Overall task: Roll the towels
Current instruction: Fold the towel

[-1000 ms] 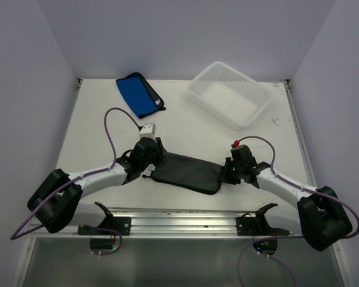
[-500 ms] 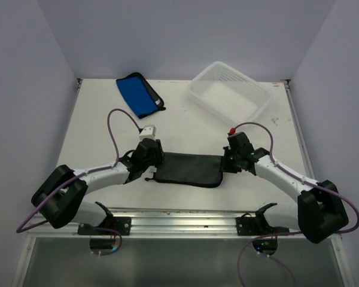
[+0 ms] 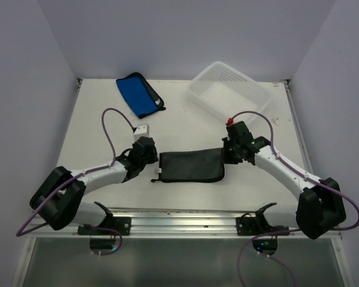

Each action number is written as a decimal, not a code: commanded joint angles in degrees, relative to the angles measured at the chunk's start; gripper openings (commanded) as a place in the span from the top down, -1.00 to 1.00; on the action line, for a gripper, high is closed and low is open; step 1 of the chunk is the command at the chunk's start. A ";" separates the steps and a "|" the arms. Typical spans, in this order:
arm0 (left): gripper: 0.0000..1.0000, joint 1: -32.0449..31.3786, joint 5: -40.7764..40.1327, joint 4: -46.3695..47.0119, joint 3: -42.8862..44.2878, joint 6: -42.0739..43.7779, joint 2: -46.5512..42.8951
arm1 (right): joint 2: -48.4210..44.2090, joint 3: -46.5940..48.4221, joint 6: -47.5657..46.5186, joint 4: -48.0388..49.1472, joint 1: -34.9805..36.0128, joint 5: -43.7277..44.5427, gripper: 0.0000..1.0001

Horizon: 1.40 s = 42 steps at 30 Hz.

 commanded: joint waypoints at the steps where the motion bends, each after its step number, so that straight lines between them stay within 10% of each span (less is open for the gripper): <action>1: 0.39 0.45 -0.44 3.12 -0.47 0.35 0.51 | 1.08 4.35 -1.92 -1.65 -0.05 -1.86 1.00; 8: 1.00 0.45 3.96 7.61 -1.44 1.41 3.76 | 6.69 9.53 -2.72 -0.94 4.95 -4.51 1.00; 42: 1.00 0.45 7.48 11.49 -4.43 1.32 5.43 | 34.12 32.91 7.04 7.93 22.71 -10.22 1.00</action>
